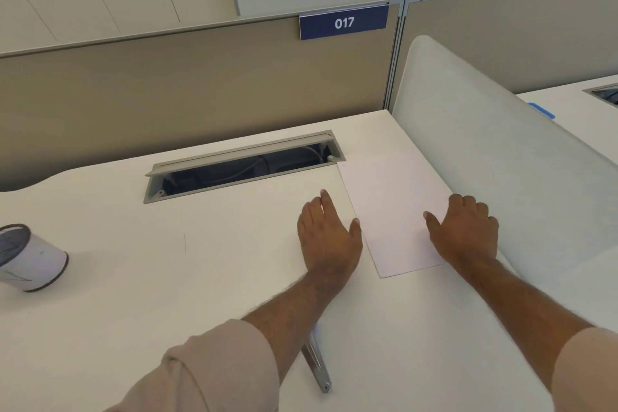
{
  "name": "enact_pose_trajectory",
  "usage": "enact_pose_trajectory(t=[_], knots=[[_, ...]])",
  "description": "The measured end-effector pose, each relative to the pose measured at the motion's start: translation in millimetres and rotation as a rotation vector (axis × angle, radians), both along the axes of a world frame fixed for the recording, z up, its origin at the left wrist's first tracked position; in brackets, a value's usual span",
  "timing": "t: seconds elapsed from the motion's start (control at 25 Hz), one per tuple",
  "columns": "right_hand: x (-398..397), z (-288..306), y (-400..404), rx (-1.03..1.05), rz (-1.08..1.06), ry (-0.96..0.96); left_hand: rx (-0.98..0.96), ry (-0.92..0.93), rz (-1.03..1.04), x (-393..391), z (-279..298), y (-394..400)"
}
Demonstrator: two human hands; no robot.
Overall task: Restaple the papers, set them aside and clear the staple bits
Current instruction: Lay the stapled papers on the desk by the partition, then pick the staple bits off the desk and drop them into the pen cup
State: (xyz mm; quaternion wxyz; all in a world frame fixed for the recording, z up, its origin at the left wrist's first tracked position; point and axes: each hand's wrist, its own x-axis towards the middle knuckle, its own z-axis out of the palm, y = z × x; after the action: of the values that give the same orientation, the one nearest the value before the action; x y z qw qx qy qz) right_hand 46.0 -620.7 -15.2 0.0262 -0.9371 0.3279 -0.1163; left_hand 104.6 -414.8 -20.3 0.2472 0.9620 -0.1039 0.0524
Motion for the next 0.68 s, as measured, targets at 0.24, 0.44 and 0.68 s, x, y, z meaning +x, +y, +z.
enact_pose_trajectory(t=[0.24, 0.44, 0.68], knots=[[-1.0, 20.8, 78.7, 0.069, 0.256, -0.086, 0.081, -0.139, -0.059, 9.1, 20.8, 86.6], [-4.5, 35.5, 171.3, 0.069, 0.505, -0.123, 0.154, -0.148, -0.053, 2.8, 36.2, 192.5], [-5.4, 45.9, 277.6, 0.103, 0.660, -0.088, 0.200, -0.089, 0.021, -18.2, 35.4, 319.5]])
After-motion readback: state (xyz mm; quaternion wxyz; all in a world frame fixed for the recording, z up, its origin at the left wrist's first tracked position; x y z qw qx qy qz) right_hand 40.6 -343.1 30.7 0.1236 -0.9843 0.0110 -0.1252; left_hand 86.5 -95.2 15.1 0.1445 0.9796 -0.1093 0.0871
